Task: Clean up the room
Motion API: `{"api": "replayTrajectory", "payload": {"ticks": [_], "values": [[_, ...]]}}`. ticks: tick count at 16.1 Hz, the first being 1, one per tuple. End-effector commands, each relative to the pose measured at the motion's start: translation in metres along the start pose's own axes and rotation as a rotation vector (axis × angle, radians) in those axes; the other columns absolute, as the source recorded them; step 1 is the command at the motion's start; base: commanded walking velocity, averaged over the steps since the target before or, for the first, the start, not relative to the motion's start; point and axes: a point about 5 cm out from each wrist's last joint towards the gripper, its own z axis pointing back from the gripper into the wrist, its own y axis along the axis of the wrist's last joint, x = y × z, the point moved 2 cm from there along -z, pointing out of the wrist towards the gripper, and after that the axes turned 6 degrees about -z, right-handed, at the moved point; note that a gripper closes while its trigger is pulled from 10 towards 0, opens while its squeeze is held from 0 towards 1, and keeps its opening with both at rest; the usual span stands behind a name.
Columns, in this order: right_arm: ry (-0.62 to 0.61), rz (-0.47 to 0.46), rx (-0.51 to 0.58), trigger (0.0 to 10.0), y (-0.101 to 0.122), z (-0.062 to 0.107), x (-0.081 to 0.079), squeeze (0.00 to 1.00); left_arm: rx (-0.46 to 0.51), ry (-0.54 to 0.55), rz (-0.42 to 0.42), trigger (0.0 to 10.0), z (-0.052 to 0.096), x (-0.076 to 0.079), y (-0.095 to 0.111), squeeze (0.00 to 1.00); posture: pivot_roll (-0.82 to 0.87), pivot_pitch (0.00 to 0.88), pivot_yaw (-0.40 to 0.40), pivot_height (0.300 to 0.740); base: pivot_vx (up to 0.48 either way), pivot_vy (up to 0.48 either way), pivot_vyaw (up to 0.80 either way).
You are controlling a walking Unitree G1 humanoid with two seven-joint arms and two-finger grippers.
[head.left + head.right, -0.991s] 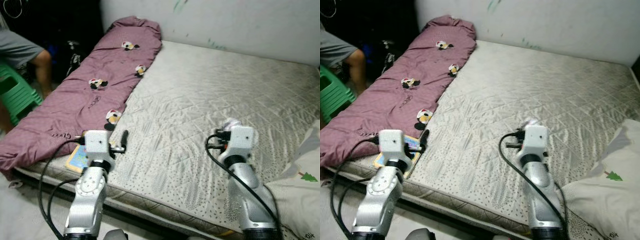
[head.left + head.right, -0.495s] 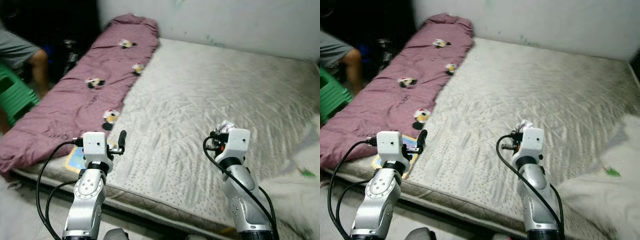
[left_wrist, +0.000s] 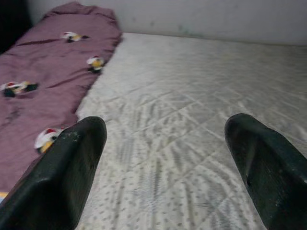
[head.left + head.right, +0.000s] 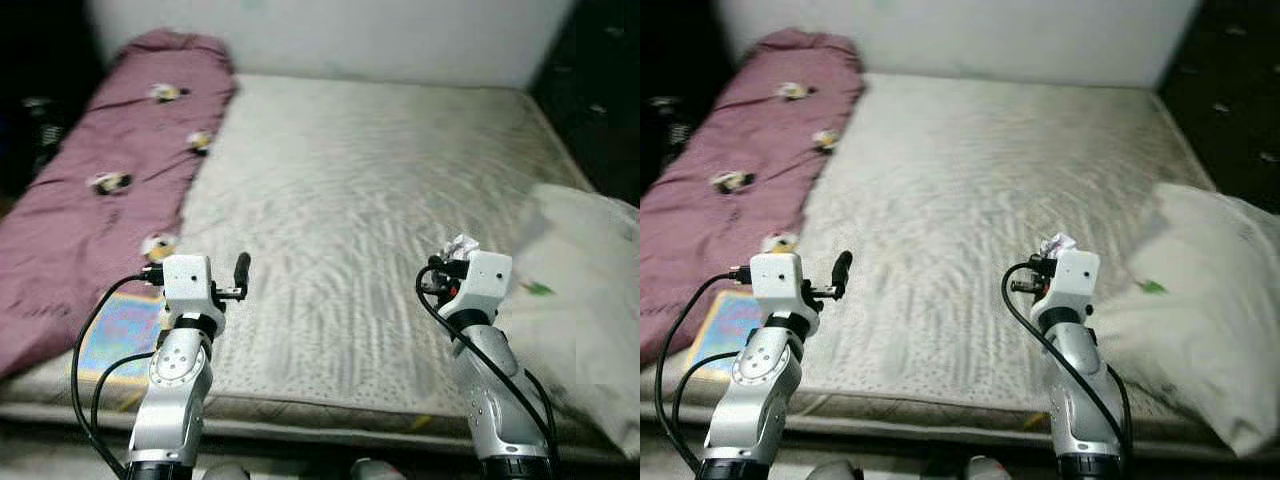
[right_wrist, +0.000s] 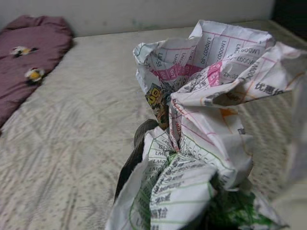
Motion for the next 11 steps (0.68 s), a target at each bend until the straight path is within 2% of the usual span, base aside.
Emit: {"api": "replayTrajectory", "payload": {"ticks": [1,11], "values": [[0.012,0.006,0.002,10.0,0.0005,-0.0013,-0.0011,0.00,-0.020,0.002,-0.003,10.0,0.0007,0.0007,-0.0031,0.00,-0.04,0.000,-0.015,0.740,0.000,0.266,-0.80],[0.024,0.017,0.028,10.0,0.0045,-0.0038,-0.0010,0.00,-0.014,-0.016,-0.004,10.0,-0.0019,0.0045,-0.0022,0.00,-0.04,0.000,-0.014,0.740,0.000,0.353,0.00]]}}
